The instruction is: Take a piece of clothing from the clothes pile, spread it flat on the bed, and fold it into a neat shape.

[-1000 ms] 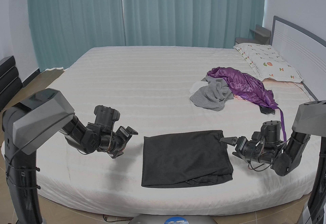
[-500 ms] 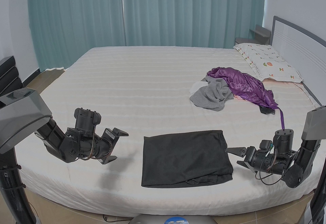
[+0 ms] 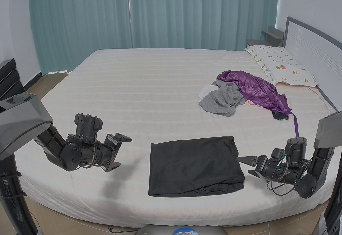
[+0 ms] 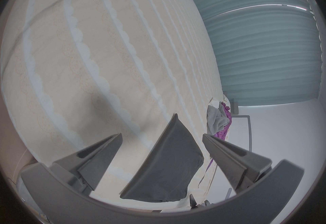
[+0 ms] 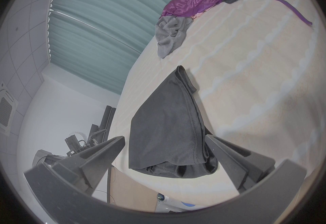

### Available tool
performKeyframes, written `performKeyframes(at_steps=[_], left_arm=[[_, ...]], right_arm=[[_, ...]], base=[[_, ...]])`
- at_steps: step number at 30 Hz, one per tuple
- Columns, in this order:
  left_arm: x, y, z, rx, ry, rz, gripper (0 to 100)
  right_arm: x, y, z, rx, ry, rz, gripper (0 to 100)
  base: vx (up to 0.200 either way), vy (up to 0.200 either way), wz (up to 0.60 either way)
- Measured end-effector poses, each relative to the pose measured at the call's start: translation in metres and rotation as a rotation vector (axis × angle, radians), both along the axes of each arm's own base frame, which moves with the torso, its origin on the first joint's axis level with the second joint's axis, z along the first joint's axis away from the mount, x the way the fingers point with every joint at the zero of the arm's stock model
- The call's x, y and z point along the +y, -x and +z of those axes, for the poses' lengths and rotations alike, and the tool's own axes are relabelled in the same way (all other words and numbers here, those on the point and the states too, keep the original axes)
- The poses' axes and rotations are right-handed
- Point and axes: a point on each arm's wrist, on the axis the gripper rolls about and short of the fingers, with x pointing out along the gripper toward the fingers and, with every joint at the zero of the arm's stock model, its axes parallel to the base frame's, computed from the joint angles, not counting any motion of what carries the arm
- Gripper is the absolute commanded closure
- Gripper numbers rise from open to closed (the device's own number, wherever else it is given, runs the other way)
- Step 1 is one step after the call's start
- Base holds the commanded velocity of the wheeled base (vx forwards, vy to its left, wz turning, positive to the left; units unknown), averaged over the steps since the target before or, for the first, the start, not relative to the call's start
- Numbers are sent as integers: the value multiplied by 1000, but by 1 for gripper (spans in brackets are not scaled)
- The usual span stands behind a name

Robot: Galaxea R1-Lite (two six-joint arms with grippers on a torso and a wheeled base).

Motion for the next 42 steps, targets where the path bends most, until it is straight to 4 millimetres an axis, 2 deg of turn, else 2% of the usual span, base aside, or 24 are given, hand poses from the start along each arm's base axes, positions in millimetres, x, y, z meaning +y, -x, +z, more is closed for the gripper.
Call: performKeyframes(at_steps=[24, 39, 40, 42], left_arm=[[-1, 0, 0, -3, -6, -6, 0], [-2, 0, 0, -4, -7, -9, 0], [-2, 0, 0, -4, -7, -9, 0], [-2, 1, 0, -4, -7, -9, 0]], right_arm=[[3, -4, -17, -42, 16, 17, 0], [6, -4, -37, -26, 69, 59, 0], [7, -4, -37, -26, 70, 62, 100], [7, -4, -38, -26, 71, 65, 100]], base=[[0, 0, 0], [0, 0, 0], [0, 0, 0], [0, 0, 0]])
